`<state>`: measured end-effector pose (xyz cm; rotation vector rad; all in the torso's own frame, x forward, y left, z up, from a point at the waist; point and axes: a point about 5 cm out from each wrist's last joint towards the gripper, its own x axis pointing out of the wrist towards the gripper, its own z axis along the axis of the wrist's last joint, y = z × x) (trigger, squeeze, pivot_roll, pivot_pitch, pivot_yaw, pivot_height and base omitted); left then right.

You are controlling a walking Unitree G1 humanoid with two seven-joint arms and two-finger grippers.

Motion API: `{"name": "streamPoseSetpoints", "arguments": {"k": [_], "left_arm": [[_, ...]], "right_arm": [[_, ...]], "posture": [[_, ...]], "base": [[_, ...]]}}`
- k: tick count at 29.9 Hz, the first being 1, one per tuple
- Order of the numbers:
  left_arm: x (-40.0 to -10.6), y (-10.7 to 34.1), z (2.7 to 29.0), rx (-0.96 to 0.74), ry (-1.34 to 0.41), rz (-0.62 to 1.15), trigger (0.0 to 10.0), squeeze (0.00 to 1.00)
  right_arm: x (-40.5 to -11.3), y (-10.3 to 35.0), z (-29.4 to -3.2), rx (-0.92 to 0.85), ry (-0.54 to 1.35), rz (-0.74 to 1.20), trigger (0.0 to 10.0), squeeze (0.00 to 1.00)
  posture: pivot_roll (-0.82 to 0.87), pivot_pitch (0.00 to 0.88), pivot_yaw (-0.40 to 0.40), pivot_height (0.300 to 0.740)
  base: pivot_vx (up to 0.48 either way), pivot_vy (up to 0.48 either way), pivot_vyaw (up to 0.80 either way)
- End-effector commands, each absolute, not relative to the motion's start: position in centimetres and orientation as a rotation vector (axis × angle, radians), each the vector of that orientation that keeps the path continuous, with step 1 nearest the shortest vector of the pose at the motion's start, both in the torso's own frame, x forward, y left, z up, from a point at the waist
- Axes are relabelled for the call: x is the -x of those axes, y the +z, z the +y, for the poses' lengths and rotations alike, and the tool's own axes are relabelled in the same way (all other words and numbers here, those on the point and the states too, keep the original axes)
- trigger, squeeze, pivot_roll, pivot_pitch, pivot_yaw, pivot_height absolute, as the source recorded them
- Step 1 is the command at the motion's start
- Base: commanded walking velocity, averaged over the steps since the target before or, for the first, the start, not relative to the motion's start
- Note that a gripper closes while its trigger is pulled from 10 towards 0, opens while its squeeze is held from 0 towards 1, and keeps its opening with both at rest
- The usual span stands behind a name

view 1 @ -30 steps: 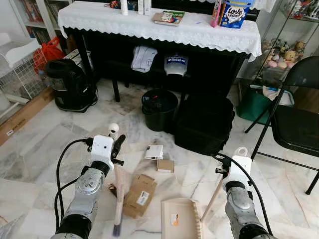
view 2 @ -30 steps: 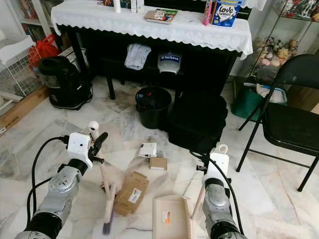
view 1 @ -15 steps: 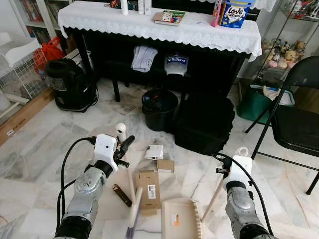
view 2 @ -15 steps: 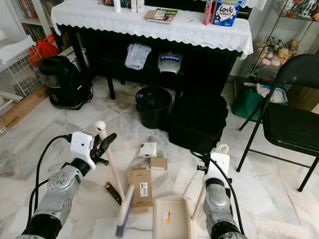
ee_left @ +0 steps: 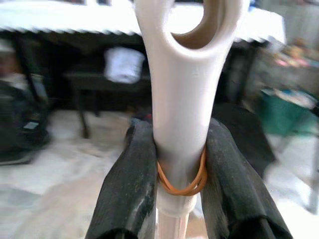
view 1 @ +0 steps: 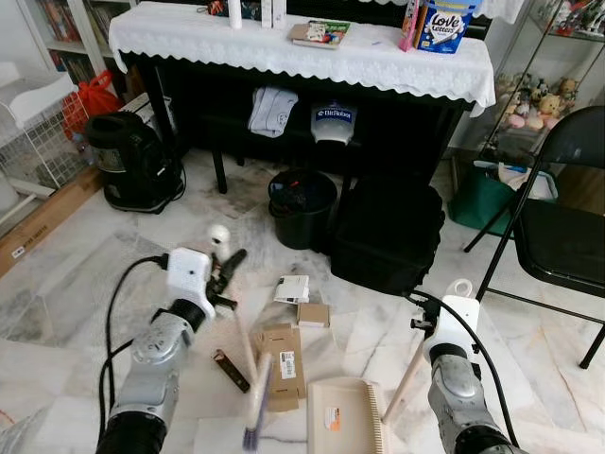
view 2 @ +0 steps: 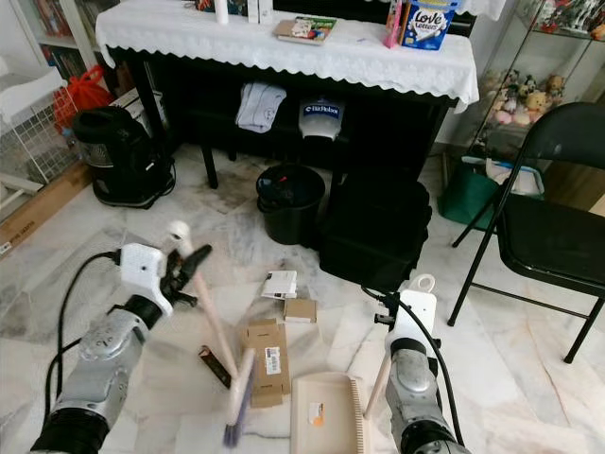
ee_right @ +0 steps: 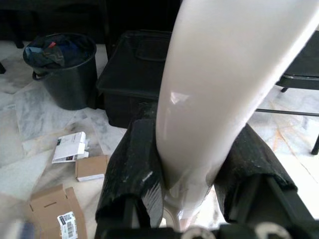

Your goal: Sweep floor

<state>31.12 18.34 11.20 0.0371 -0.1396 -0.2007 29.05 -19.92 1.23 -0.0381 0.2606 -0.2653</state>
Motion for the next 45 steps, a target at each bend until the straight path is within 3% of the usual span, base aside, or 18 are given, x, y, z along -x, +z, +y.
{"name": "streamPoseSetpoints", "arguments": {"k": [1, 9, 14, 30, 45], "left_arm": [[-31.6, 13.8, 18.6, -0.067, -0.166, -0.259, 10.0, 0.00], [-31.2, 13.2, 17.9, -0.051, -0.107, -0.269, 10.0, 0.00], [-30.9, 12.5, 17.2, -0.044, -0.103, -0.248, 10.0, 0.00], [-30.9, 12.4, 17.8, -0.044, -0.057, -0.247, 10.0, 0.00], [-31.0, 12.3, 17.9, -0.044, -0.050, -0.244, 10.0, 0.00]], "right_arm": [[-29.0, 1.3, -20.6, 0.055, -0.290, 0.271, 10.0, 0.00], [-29.0, 1.3, -20.6, 0.046, -0.296, 0.267, 10.0, 0.00], [-29.0, 1.3, -20.6, 0.047, -0.297, 0.264, 10.0, 0.00], [-29.1, 1.4, -20.3, 0.057, -0.284, 0.249, 10.0, 0.00], [-29.2, 1.5, -20.3, 0.060, -0.283, 0.247, 10.0, 0.00]], "posture": [[0.06, 0.029, -0.041, 0.740], [0.06, 0.025, -0.039, 0.740], [0.06, 0.024, -0.039, 0.740], [0.06, 0.003, -0.035, 0.740], [0.06, 0.000, -0.040, 0.740]], "base": [[0.000, 0.000, 0.00], [0.000, 0.000, 0.00], [0.000, 0.000, -0.77], [0.000, 0.000, -0.05], [0.274, 0.000, 0.00]]}}
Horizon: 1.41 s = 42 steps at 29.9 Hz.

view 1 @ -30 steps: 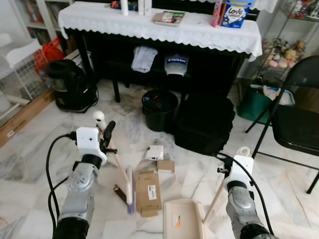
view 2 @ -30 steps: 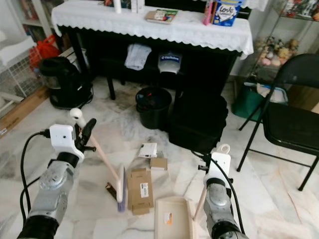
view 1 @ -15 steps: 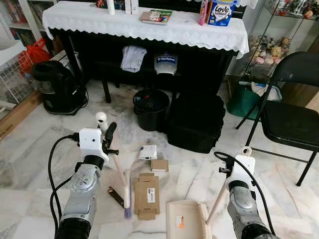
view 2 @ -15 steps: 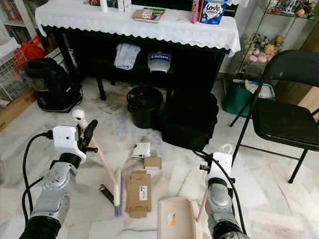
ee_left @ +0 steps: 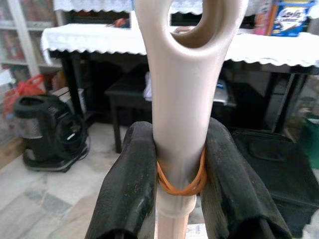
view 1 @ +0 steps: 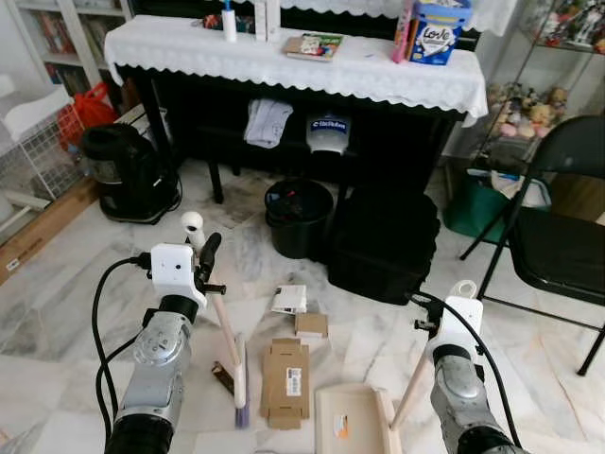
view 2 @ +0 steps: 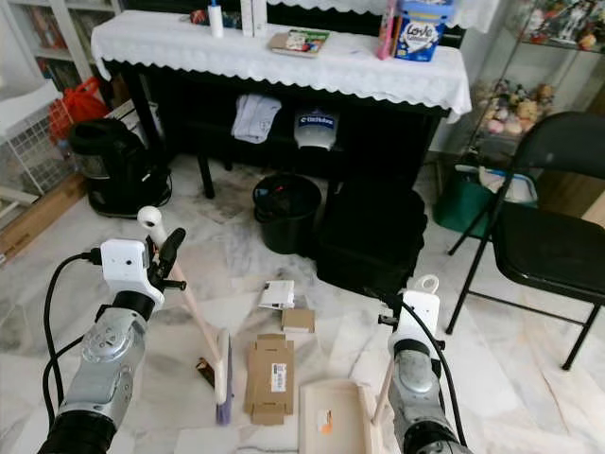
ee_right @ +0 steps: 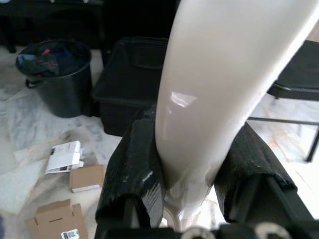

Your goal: Sweep floor

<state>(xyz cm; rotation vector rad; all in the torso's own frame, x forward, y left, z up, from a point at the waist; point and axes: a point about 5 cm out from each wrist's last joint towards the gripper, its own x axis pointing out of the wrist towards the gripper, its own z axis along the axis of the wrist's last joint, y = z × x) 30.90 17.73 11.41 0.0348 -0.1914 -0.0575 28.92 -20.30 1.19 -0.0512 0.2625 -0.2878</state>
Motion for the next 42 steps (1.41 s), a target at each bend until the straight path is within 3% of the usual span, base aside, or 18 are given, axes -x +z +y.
{"name": "streamPoseSetpoints", "arguments": {"k": [1, 26, 33, 42], "left_arm": [[-30.9, 12.3, 18.0, -0.044, -0.049, -0.244, 10.0, 0.00], [-30.7, 11.8, 18.0, -0.071, -0.045, -0.225, 10.0, 0.00], [-30.4, 10.1, 17.6, -0.084, -0.077, -0.151, 10.0, 0.00], [-30.1, 9.0, 17.1, -0.087, -0.091, -0.109, 10.0, 0.00]], "right_arm": [[-29.2, 1.5, -20.4, 0.061, -0.283, 0.247, 10.0, 0.00], [-29.2, 1.6, -20.4, 0.064, -0.277, 0.243, 10.0, 0.00], [-29.1, 1.6, -20.4, 0.064, -0.282, 0.237, 10.0, 0.00], [-29.7, 3.1, -20.9, 0.150, -0.289, 0.121, 10.0, 0.00]], "posture": [[0.06, 0.000, -0.041, 0.740], [0.06, 0.021, -0.045, 0.740], [0.06, 0.029, -0.044, 0.740], [0.05, 0.036, -0.037, 0.740]], "base": [[0.292, 0.000, 0.00], [0.047, 0.000, 0.00], [0.000, 0.000, 0.00], [0.000, 0.000, 0.00]]}}
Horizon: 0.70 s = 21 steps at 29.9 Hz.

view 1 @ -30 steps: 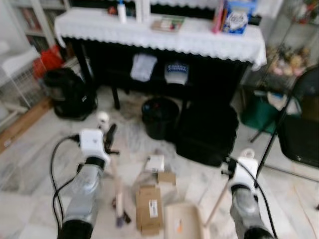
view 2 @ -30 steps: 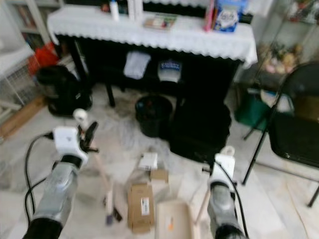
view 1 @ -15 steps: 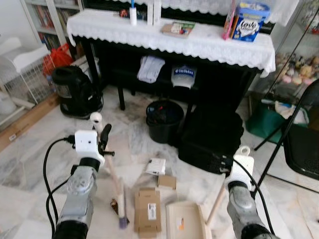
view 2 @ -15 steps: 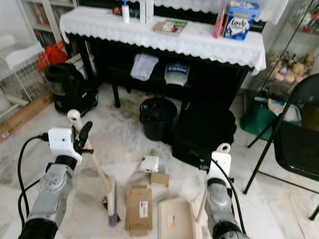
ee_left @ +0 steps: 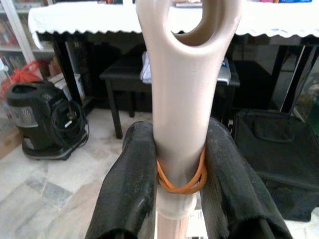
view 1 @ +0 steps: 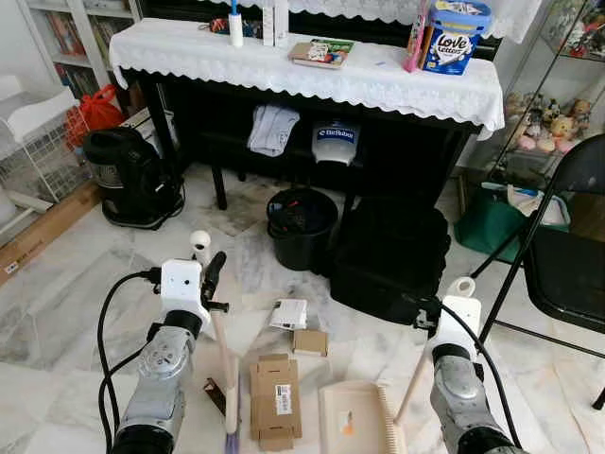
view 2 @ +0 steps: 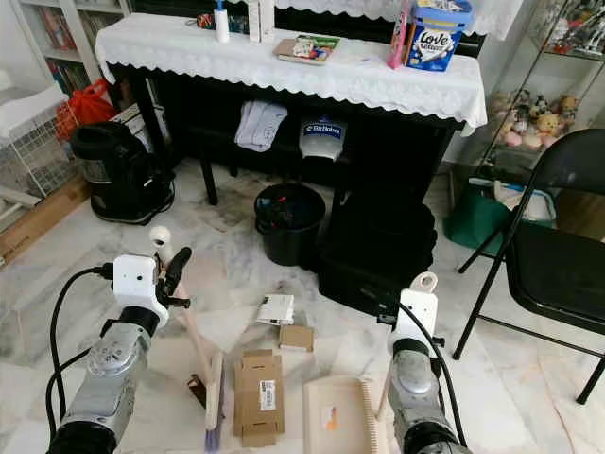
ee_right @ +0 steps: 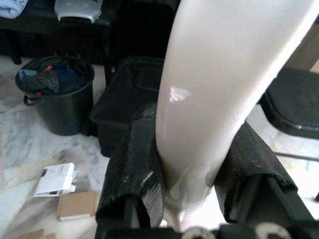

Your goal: Sweep floor

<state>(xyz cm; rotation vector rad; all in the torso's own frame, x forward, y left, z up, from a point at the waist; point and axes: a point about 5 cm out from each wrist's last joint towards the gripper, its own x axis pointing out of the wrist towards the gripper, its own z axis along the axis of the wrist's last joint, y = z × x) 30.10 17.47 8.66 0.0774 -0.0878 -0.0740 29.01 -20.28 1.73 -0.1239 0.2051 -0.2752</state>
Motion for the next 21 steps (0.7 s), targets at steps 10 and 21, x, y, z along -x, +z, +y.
{"name": "streamPoseSetpoints", "arguments": {"k": [10, 21], "left_arm": [[-30.0, 8.7, 17.3, -0.092, -0.090, -0.101, 10.0, 0.00], [-29.9, 8.3, 17.3, -0.099, -0.121, -0.073, 10.0, 0.00]], "right_arm": [[-30.5, 4.4, -21.3, 0.118, -0.310, 0.064, 10.0, 0.00], [-29.1, 1.6, -19.5, 0.034, -0.236, 0.206, 10.0, 0.00]], "posture": [[0.06, 0.040, -0.029, 0.740], [0.08, 0.039, -0.020, 0.740]], "base": [[0.000, 0.000, 0.00], [0.000, 0.000, 0.00]]}}
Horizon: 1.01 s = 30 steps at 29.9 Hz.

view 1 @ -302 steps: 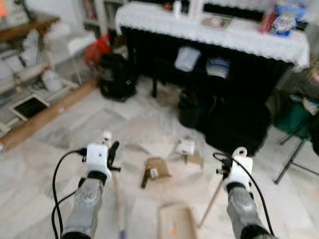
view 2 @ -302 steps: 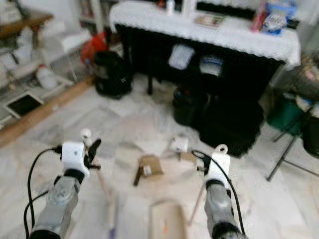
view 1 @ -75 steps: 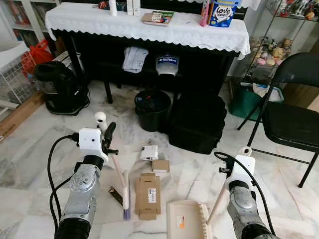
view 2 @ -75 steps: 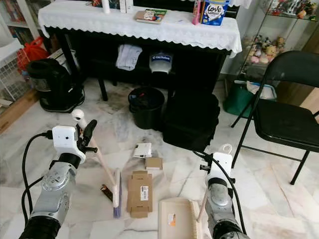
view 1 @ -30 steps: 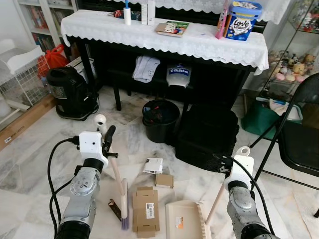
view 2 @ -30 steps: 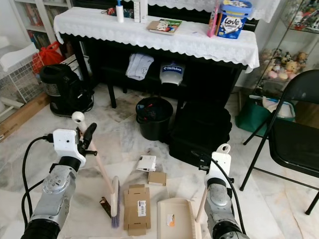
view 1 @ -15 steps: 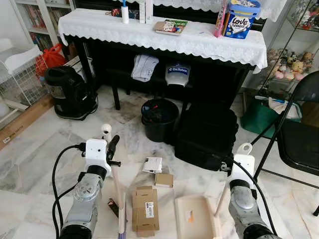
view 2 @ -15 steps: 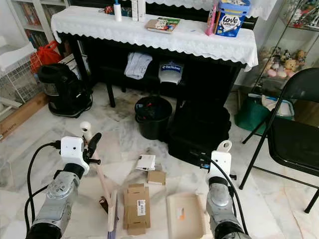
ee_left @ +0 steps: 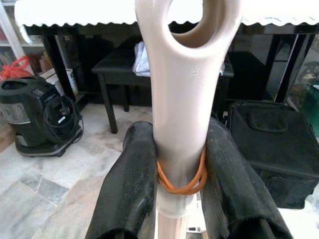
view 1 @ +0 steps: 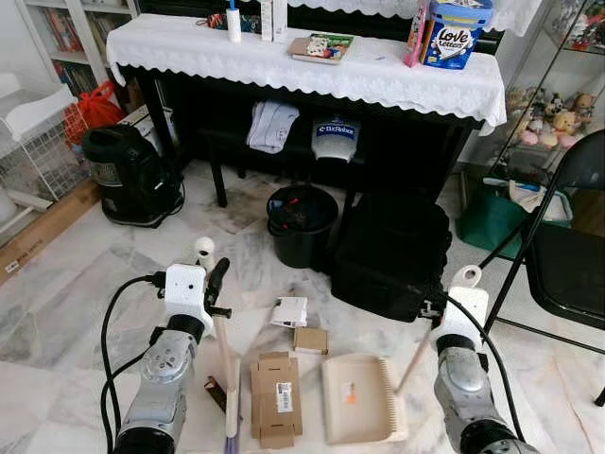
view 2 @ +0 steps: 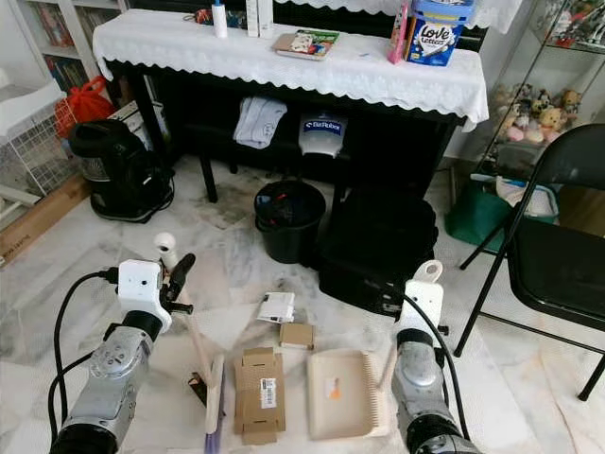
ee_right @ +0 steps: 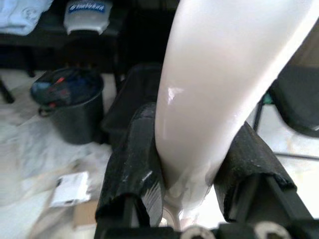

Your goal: Sweep floor

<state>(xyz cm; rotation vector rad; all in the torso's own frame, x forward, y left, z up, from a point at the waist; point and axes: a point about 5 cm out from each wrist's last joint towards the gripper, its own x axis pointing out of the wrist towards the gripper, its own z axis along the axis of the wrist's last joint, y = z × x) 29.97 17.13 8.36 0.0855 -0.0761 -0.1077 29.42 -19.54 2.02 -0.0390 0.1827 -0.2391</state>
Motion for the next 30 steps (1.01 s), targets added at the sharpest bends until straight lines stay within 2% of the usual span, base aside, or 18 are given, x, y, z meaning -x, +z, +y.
{"name": "streamPoseSetpoints", "arguments": {"k": [1, 11, 22, 30], "left_arm": [[-29.9, 8.2, 17.3, -0.099, -0.127, -0.067, 10.0, 0.00], [-29.4, 7.2, 17.2, -0.095, -0.164, -0.002, 10.0, 0.00], [-29.4, 6.9, 17.2, -0.095, -0.157, 0.012, 10.0, 0.00], [-28.6, 5.2, 16.5, 0.023, -0.336, 0.178, 10.0, 0.00]], "right_arm": [[-28.6, 1.0, -19.1, 0.040, -0.218, 0.232, 10.0, 0.00], [-26.9, -0.9, -18.4, 0.057, -0.183, 0.312, 10.0, 0.00], [-28.1, 0.7, -19.8, 0.117, -0.246, 0.237, 10.0, 0.00], [-28.2, 0.7, -19.3, 0.119, -0.233, 0.238, 10.0, 0.00]], "posture": [[0.08, 0.039, -0.019, 0.740], [0.09, 0.038, -0.012, 0.740], [0.09, 0.033, -0.014, 0.740], [0.09, 0.037, -0.016, 0.740]], "base": [[0.000, 0.000, 0.00], [0.000, 0.000, 0.00], [0.000, 0.000, 0.00], [0.000, 0.000, 0.00]]}}
